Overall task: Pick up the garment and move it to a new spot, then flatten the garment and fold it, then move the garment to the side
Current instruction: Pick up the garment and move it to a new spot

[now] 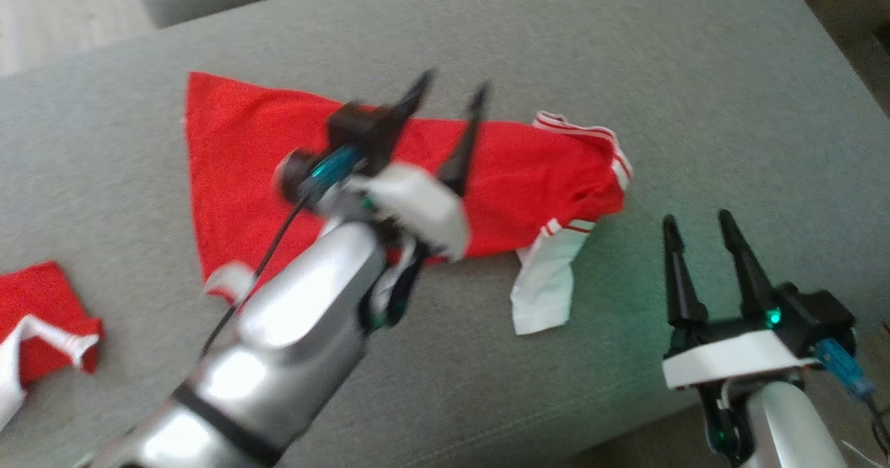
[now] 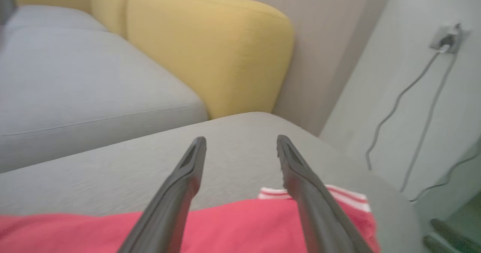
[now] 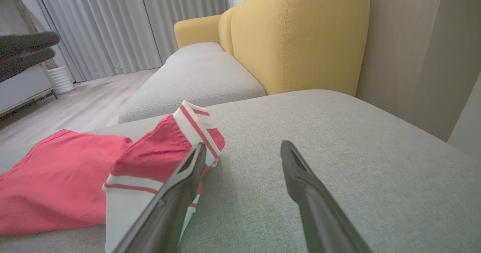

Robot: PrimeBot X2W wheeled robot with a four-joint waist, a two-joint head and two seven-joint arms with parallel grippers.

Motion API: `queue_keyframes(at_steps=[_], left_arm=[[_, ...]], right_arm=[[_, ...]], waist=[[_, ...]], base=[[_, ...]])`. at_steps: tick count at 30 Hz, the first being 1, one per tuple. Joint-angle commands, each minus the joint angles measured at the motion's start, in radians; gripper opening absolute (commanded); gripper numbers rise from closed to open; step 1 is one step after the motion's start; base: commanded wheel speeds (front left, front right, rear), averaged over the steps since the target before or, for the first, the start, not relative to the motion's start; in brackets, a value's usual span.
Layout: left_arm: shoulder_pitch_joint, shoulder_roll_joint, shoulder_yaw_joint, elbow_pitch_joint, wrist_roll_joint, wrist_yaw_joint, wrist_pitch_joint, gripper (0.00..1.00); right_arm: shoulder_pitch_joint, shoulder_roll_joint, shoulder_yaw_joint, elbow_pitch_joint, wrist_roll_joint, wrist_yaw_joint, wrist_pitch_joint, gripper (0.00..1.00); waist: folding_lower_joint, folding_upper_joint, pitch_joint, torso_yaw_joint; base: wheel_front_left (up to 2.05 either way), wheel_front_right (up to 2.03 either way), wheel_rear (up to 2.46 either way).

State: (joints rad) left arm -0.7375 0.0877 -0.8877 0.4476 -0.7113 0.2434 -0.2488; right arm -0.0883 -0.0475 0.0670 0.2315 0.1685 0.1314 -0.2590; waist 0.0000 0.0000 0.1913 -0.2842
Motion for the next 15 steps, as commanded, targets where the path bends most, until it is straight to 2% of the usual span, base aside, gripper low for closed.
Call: queue_keyframes(at_steps=[1, 4, 7, 10, 15], left_arm=[[0.022, 0.045, 0.053, -0.046, 0.023, 0.025, -0.011, 1.0], [0.136, 0.104, 0.129, -0.153, 0.096, 0.088, -0.012, 1.0], [0.275, 0.146, 0.198, -0.241, 0.159, 0.125, -0.013, 1.0], [0.397, 0.17, 0.257, -0.29, 0.207, 0.135, -0.013, 1.0], [0.548, 0.168, 0.359, -0.334, 0.274, 0.11, -0.013, 1.0]], right_arm=[[0.0, -0.003, 0.01, -0.04, -0.013, -0.001, -0.003, 1.0], [0.021, -0.003, -0.012, -0.054, -0.039, -0.001, -0.003, 1.0], [0.046, -0.003, -0.04, -0.07, -0.065, -0.001, -0.003, 1.0], [0.068, -0.003, -0.061, -0.083, -0.089, -0.001, -0.003, 1.0], [0.097, -0.003, -0.083, -0.091, -0.118, -0.001, -0.003, 1.0]], waist=[[0.0, 0.0, -0.023, 0.034], [0.0, 0.0, -0.041, 0.071], [0.0, 0.0, -0.061, 0.113], [0.0, 0.0, -0.078, 0.152], [0.0, 0.0, -0.105, 0.206]], base=[[0.0, 0.0, 0.0], [0.0, 0.0, 0.0], [0.0, 0.0, 0.0], [0.0, 0.0, 0.0], [0.0, 0.0, 0.0]])
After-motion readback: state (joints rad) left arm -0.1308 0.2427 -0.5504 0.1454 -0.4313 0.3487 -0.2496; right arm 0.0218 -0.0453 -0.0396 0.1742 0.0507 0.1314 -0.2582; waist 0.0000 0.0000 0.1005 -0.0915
